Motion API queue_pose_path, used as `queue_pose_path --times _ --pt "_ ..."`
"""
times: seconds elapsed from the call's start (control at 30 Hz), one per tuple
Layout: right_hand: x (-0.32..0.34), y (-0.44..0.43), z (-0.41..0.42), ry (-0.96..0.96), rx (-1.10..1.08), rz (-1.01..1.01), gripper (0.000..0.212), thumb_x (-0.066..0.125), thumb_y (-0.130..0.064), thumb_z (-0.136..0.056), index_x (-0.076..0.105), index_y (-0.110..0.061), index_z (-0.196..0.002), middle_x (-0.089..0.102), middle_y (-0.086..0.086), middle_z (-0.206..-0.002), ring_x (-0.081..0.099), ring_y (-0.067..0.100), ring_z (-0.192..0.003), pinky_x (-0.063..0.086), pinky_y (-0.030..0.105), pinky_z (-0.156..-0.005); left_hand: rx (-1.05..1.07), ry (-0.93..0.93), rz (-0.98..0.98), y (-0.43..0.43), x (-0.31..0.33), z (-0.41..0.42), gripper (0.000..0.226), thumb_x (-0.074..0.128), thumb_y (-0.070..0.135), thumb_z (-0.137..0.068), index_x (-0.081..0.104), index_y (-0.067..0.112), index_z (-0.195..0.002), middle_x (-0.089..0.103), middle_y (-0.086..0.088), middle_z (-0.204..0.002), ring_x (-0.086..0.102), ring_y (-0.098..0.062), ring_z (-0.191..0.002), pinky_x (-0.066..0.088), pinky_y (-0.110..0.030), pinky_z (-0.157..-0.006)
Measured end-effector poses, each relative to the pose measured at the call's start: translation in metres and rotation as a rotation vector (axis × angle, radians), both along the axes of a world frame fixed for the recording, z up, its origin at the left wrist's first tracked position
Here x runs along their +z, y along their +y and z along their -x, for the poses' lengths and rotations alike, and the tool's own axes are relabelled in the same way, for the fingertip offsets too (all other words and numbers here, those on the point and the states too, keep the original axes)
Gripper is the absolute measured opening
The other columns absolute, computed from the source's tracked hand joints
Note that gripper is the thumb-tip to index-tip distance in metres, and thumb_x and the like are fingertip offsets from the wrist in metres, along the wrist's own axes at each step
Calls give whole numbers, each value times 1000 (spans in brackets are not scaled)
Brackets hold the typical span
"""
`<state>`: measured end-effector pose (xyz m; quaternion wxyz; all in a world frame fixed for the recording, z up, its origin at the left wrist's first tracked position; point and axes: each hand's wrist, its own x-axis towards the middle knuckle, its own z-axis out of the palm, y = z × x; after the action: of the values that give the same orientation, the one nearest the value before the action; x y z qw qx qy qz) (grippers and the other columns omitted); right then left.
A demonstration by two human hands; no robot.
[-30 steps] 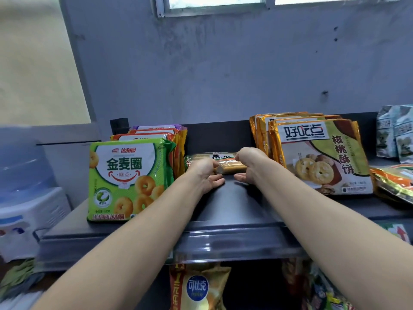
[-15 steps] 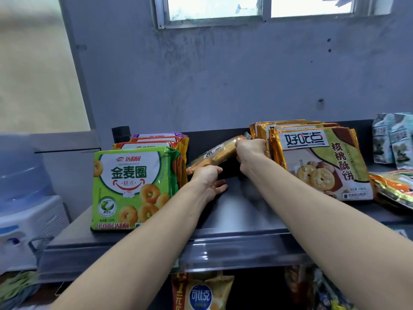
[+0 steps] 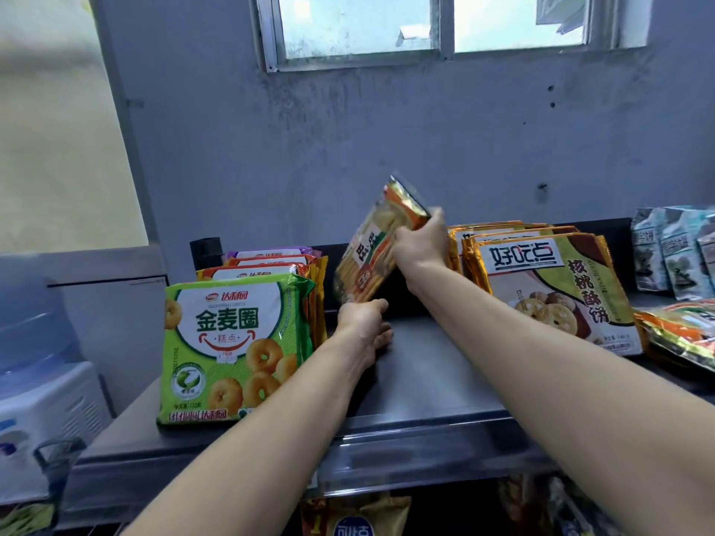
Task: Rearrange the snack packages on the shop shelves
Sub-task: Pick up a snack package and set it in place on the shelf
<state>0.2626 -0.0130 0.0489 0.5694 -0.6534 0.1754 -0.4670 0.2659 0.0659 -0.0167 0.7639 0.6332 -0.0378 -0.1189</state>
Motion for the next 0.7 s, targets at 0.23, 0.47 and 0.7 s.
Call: queue_pose_path --times 0.23,0.47,0.7 --pt "25 -13 35 -203 -76 210 20 50 -4 -90 48 -16 -105 56 -11 -83 60 11 -78 53 29 -69 257 -511 -121 4 13 8 23 62 19 -87 54 9 -107 47 -8 -115 49 -16 -94 43 -25 -81" --pt "26 -15 69 -321 79 39 30 51 3 -91 50 -25 -101 65 -1 -101 64 18 -97 55 38 -86 113 -696 -157 16 42 29 64 57 35 -90 28 15 -144 38 -8 -144 43 -24 -128 40 -47 -105" --pt "25 0 114 -337 142 -108 10 56 -8 -92 54 -18 -94 65 10 -103 67 27 -91 58 44 -78 -37 -717 -16 41 51 61 43 62 22 -89 47 12 -128 62 3 -102 60 -3 -84 51 -17 -62"
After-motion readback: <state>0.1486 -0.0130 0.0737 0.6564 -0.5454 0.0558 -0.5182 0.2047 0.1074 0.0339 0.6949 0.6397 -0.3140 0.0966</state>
